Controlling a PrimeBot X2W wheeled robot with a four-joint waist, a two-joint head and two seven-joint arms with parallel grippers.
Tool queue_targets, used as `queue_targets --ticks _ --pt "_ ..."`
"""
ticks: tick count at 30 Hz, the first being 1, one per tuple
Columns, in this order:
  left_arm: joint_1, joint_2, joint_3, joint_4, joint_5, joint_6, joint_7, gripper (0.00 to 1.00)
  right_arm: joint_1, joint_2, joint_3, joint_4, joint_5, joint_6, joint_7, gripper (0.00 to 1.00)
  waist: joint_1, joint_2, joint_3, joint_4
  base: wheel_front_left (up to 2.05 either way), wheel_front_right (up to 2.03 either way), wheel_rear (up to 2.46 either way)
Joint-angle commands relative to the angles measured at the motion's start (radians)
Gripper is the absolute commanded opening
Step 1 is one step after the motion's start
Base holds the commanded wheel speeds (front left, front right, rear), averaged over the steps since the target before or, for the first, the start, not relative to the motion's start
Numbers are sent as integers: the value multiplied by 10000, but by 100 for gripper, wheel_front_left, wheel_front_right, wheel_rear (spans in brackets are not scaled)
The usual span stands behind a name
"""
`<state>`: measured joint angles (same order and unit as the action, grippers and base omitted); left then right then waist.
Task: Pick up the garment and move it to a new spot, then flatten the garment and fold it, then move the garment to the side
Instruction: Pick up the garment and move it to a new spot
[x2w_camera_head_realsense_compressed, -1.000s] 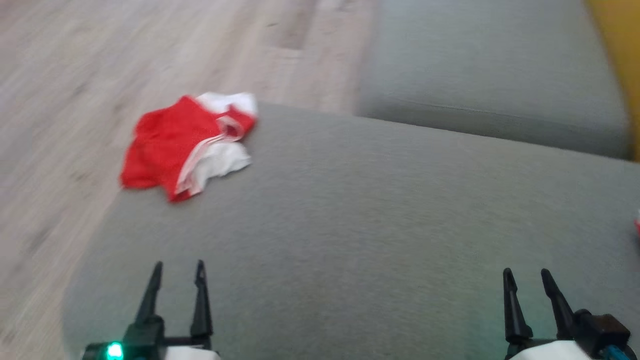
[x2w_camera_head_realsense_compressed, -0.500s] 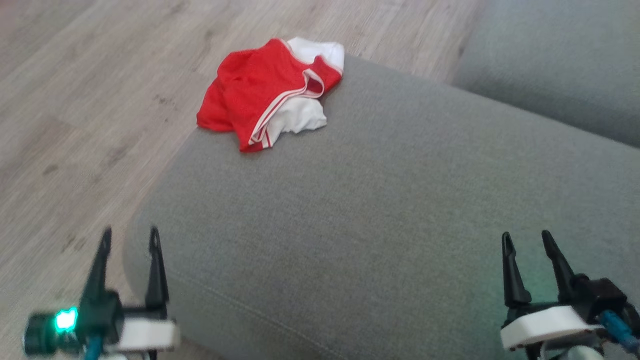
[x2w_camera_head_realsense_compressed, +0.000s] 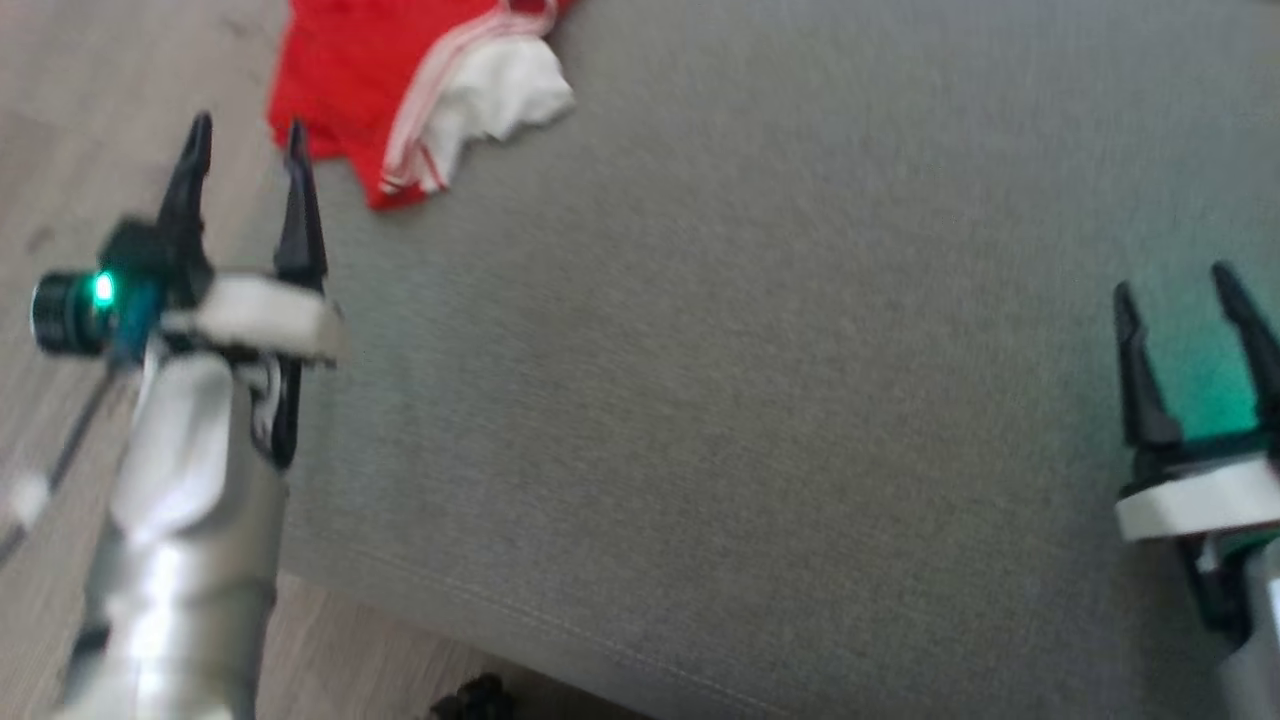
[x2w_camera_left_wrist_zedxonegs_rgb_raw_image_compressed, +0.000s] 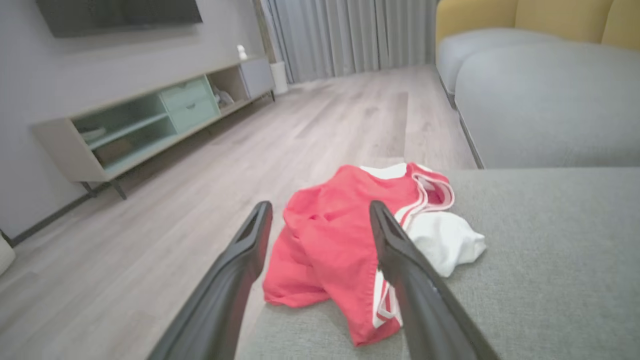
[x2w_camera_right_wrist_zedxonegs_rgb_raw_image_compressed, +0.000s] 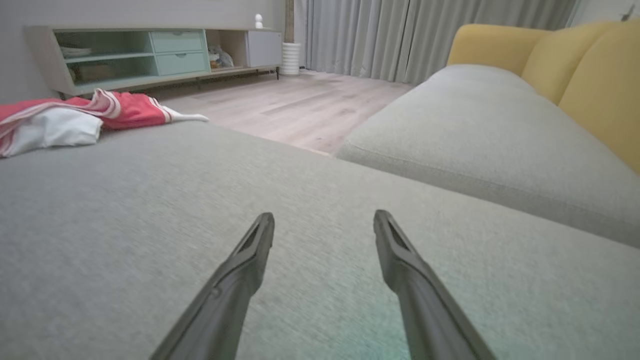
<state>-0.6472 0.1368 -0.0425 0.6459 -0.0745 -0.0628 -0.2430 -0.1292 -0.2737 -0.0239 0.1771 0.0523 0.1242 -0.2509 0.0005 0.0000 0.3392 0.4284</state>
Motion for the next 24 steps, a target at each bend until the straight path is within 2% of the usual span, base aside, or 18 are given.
queue_targets --ticks 1,5,12,13,14,15,18,21,24 --pt "-745 367 211 508 -146 -90 187 100 -279 -340 141 -407 -60 65 -109 100 -5 0 1371 -666 0 0 0" --pt "-2027 397 58 2371 -410 -403 563 100 -582 -708 174 -617 -68 65 -109 100 -5 0 2006 -790 0 0 0" --pt "-3040 561 -140 4479 -397 -410 331 100 -940 -987 297 -755 -169 65 -109 100 -5 0 2607 -921 0 0 0" --pt "-3122 604 -156 4629 -367 -319 221 82 -977 -973 300 -752 -168 65 -109 100 -5 0 2630 -940 0 0 0" --pt "-3195 637 -149 4718 -355 -202 105 59 -1004 -953 305 -749 -173 65 -109 100 -5 0 2639 -959 0 0 0" --pt "-3279 691 -148 4706 -330 -94 -14 0 -1018 -934 310 -747 -180 65 -109 100 -5 0 2646 -975 0 0 0" --pt "-3426 806 -149 4372 -239 235 -168 0 -1009 -873 293 -703 -173 65 -109 100 -5 0 2580 -1004 0 0 0" --pt "-3369 993 -169 3090 -41 527 -181 0 -1037 -718 276 -613 -137 65 -109 100 -5 0 2319 -1092 0 0 0" --pt "-3185 1185 -222 1578 170 610 -183 0 -1087 -398 345 -528 -85 65 -109 100 -5 0 1836 -1272 0 0 0"
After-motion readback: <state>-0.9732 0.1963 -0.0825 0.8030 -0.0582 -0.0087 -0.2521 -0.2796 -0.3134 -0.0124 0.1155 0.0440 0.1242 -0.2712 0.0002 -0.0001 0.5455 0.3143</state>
